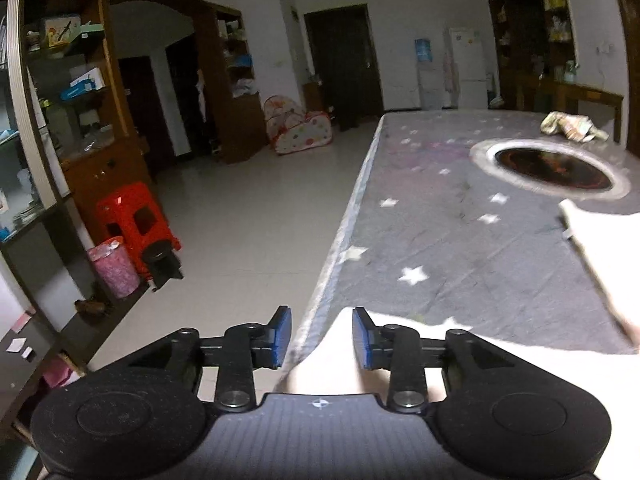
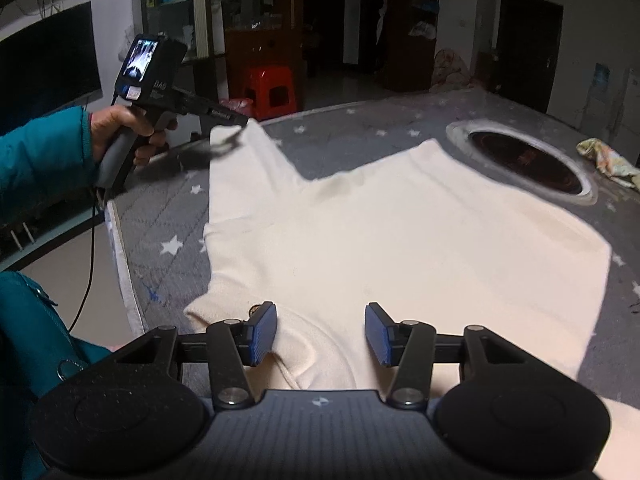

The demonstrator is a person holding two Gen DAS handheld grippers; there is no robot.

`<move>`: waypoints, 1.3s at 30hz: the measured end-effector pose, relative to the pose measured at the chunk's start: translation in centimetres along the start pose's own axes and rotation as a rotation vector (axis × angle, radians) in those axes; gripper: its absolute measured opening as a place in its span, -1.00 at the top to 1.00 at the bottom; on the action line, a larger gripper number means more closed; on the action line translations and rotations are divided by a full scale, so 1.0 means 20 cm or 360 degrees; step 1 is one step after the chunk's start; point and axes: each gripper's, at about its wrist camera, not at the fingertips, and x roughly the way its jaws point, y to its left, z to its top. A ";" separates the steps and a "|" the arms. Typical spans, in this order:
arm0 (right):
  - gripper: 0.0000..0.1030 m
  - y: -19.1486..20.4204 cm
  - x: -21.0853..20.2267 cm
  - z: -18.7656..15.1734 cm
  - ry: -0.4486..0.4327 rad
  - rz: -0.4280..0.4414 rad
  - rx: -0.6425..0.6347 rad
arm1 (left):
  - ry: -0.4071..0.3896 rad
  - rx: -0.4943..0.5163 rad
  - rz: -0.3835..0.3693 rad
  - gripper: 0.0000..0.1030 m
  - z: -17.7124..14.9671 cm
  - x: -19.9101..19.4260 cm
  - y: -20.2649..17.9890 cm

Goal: Fold clothes
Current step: 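Grasp the shirt side edge with the right gripper while the left gripper grasps beside it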

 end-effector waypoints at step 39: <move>0.93 0.02 -0.22 -0.15 0.0015 -0.0072 0.0105 | 0.0009 0.0697 -0.1700 0.95 -0.22 -0.60 -0.74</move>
